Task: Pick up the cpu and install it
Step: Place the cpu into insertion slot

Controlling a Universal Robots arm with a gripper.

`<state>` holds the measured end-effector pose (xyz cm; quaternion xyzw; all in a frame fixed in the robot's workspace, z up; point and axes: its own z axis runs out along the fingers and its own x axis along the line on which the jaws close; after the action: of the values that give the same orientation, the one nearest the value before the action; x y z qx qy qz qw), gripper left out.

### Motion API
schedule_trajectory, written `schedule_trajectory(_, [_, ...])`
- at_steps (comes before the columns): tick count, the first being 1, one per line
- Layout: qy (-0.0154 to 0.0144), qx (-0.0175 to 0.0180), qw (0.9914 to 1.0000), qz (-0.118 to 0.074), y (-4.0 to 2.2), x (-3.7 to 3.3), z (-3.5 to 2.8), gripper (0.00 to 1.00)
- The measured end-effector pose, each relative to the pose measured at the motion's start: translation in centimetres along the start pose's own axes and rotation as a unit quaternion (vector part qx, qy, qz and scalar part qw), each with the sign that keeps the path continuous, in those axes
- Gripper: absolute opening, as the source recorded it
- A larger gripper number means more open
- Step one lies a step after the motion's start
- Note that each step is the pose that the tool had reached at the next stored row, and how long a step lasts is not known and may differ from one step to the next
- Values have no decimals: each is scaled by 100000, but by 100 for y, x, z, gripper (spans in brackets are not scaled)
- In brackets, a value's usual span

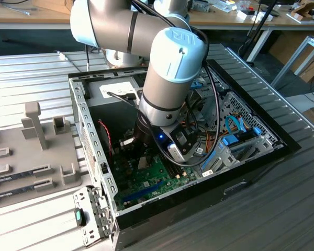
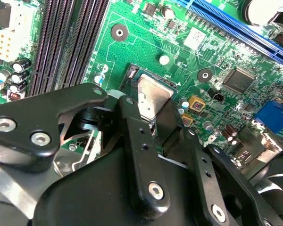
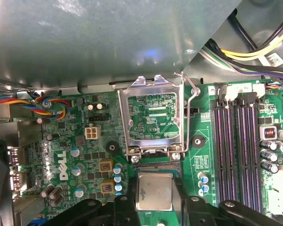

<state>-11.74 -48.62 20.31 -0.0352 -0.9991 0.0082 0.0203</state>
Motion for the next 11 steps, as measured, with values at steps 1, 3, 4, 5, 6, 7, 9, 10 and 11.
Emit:
schedule_trajectory(1, [0, -6, 100000, -3, 0, -1, 0, 40])
schedule_trajectory(3, [1, -1, 100000, -5, 0, -2, 0, 39])
schedule_trajectory(4, [0, -5, 100000, -2, 0, -3, 0, 39])
schedule_trajectory(5, [-1, -5, 100000, -4, 0, -3, 0, 39])
schedule_trajectory(6, [-1, -8, 100000, -3, 0, -4, 1, 39])
schedule_trajectory(7, [0, -4, 100000, -1, 0, -4, 0, 39])
schedule_trajectory(9, [0, -3, 100000, -5, 1, -5, -2, 39])
schedule_trajectory(10, [-7, -12, 100000, -3, 1, -5, -5, 39])
schedule_trajectory(11, [-14, -29, 100000, -4, 1, -4, -12, 39])
